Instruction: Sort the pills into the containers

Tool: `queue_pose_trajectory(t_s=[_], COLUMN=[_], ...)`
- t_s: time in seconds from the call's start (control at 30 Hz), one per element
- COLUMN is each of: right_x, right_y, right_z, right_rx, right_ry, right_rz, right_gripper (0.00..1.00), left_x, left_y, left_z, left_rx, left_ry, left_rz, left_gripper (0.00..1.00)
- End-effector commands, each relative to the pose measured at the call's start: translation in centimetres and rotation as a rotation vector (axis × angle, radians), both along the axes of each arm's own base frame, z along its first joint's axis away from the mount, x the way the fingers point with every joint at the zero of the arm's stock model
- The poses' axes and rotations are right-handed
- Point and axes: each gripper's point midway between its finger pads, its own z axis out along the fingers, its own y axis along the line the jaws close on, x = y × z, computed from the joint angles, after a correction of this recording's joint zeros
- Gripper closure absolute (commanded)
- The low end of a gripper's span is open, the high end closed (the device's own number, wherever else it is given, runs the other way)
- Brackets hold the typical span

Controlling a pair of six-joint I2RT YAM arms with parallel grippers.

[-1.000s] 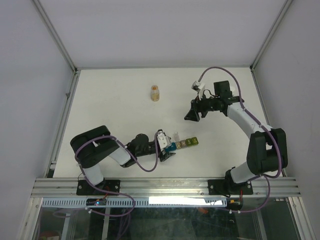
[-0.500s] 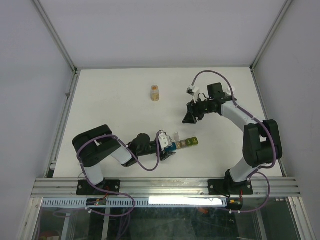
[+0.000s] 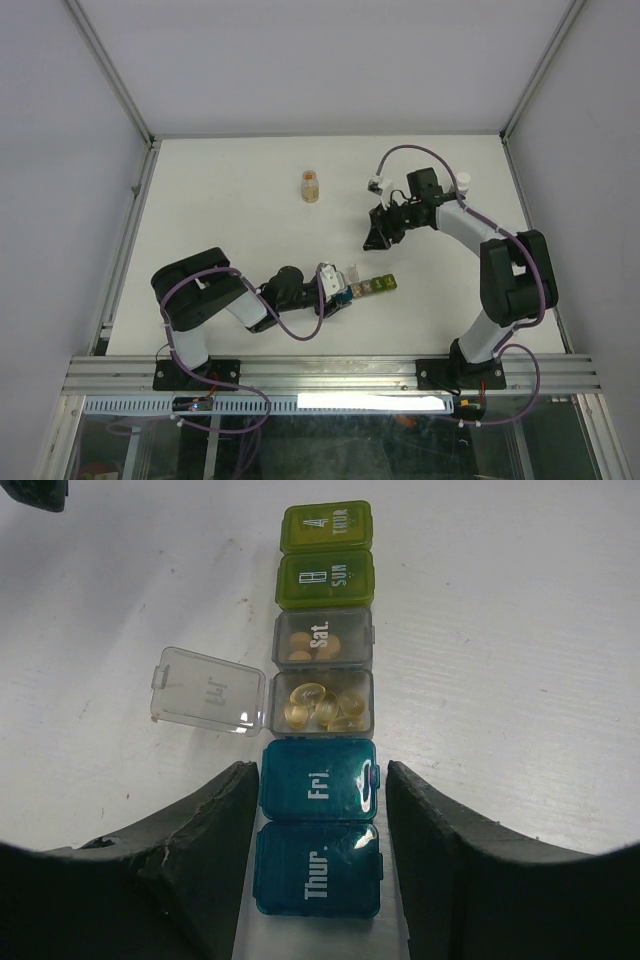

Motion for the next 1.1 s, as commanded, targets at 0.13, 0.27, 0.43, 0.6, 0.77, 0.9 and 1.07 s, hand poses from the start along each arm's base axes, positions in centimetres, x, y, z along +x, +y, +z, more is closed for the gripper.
queue_pose_trajectory(t_s=[0.13,0.27,0.43,0.6,0.77,0.9,1.07], right_x=[1.0,0.9,0.7,0.2,-0.7,-1.4,-2.6], right_y=[0.9,1.0,1.2,1.7,2.3,2.7,3.4], right_z=[0.3,-0.4,-1.3,-2.0,-2.7,-3.0,-2.6], right_rx=[-0.013,-0.024,-0.033,-0.030,-0.032,-0.032,-0.001], right_ry=[-0.023,0.001,0.040,0.086,0.127,0.153,0.174], right_rz=[0.013,0.015,0.022,0.037,0.073,0.108,0.173], right_gripper=[0.53,0.57,0.65,0.79,0.90,0.93,0.95], left_x=[-0.1,0.0,0.0,0.0,-0.1,-0.1,-0.1], left_y=[-1.1,-1.1,-1.2,-1.3,-1.3,-1.4,-1.4], left_z=[1.0,1.0,0.9,0.8,0.7,0.8,0.7], left_rx=[-0.034,-0.033,-0.030,-0.031,-0.030,-0.031,-0.028], left_ry=[-0.026,-0.025,-0.026,-0.025,-0.024,-0.022,-0.019], left_rz=[-0.029,-0.028,-0.031,-0.036,-0.039,-0.042,-0.044], left_gripper=[0.59,0.67,0.71,0.74,0.76,0.76,0.77])
